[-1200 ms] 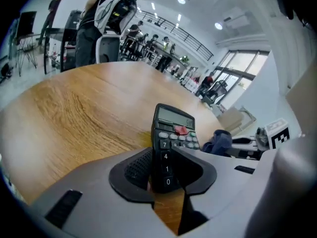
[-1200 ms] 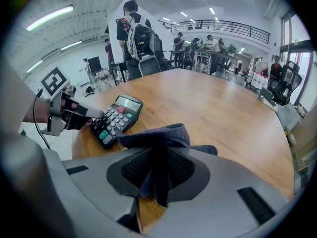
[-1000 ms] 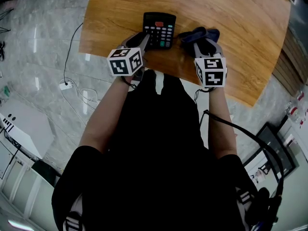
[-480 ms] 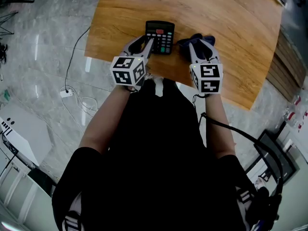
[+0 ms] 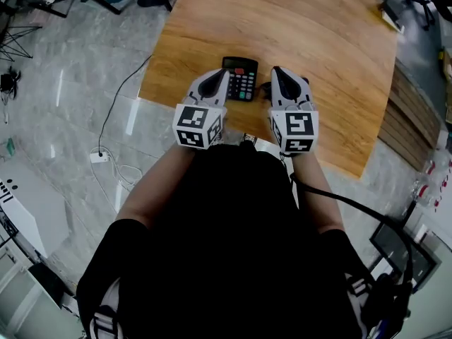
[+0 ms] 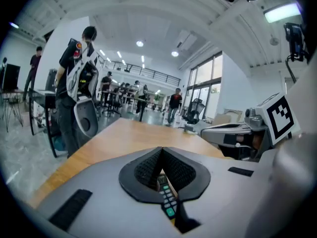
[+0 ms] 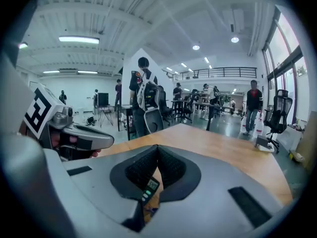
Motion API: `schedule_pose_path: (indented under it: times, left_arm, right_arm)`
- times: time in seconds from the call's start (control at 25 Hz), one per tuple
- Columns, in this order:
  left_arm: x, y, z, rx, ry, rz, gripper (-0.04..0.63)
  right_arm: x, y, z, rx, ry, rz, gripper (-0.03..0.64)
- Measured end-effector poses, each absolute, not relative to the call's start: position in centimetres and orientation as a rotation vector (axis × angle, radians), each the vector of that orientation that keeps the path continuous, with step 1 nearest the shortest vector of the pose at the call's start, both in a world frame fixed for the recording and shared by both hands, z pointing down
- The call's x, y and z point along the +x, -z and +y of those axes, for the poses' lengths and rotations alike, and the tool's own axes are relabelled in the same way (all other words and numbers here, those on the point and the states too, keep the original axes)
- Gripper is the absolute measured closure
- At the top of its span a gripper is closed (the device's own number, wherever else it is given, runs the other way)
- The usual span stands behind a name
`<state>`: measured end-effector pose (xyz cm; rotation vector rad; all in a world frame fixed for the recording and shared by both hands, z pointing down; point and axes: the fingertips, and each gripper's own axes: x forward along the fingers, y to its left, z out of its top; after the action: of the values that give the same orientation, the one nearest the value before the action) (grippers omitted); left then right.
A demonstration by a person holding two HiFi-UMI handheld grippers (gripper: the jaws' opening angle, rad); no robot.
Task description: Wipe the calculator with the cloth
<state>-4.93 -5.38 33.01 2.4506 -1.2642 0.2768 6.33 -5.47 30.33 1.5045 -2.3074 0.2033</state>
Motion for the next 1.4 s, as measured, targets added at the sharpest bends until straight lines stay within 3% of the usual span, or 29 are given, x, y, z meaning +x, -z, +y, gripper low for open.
schedule_pose_path:
  times: [0.4,1.4]
  left_arm:
    - [-4.3,-28.7,-4.0,2.626,-0.245,-1.363,0.588]
    - [-5.0,-25.3,-1.8,2.691,-0.176,-1.452,0.589]
  right_arm:
    - [1.4,-28.1,-2.9,1.498,-0.212,-2.528,0.601]
    - [0.5,-23.5,0.0,1.574,-0.036,-2.611,0.602]
